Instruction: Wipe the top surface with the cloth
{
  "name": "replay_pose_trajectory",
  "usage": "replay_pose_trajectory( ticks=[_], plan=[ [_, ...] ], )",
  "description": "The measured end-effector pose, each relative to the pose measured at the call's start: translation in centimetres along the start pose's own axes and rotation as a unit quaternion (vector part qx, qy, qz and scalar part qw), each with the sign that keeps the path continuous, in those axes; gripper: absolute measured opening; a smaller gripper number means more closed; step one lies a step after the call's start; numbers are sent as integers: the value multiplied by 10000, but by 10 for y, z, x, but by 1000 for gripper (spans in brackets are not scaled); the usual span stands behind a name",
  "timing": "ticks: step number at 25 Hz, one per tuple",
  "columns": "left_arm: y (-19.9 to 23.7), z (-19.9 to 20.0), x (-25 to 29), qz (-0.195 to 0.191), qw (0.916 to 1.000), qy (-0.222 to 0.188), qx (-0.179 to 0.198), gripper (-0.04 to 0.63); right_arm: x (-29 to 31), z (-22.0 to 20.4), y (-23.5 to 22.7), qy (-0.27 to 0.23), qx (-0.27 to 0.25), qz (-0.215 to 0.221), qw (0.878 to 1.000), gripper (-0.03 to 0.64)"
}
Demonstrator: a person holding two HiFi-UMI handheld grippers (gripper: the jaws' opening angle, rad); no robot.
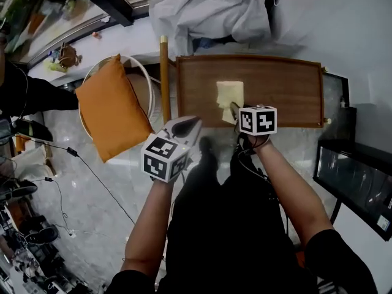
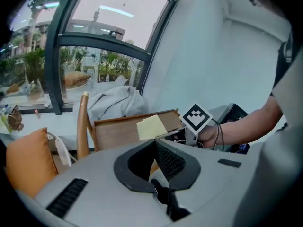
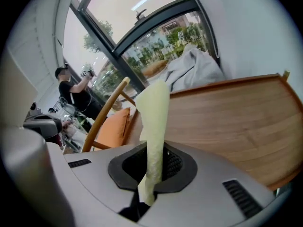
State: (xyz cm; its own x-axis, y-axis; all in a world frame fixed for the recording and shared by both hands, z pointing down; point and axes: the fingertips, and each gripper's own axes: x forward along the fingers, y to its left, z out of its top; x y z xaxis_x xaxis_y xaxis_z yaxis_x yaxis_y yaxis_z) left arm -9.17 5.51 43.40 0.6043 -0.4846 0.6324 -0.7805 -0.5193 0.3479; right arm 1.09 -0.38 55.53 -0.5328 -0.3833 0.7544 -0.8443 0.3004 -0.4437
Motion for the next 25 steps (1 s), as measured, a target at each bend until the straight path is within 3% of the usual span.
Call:
replay_pose_trajectory(
  ticks=[5,9,17,25],
  plan=[
    [38,-23,-39,118,9999,-33,-111,9,51,-17,83,330,-333,357,9983,32],
    [57,-38,-55,131,9997,-39,-208,9,80,-34,121,539,-325,471,9969,32],
    [72,-51,-69,6,9998,51,-169,9,117,-64,138,860,-150,339,9956,32],
    [61,-49,-58,-180,9997,150,-35,9,120,-84,108,1133,-126,-16,9935,32]
  ],
)
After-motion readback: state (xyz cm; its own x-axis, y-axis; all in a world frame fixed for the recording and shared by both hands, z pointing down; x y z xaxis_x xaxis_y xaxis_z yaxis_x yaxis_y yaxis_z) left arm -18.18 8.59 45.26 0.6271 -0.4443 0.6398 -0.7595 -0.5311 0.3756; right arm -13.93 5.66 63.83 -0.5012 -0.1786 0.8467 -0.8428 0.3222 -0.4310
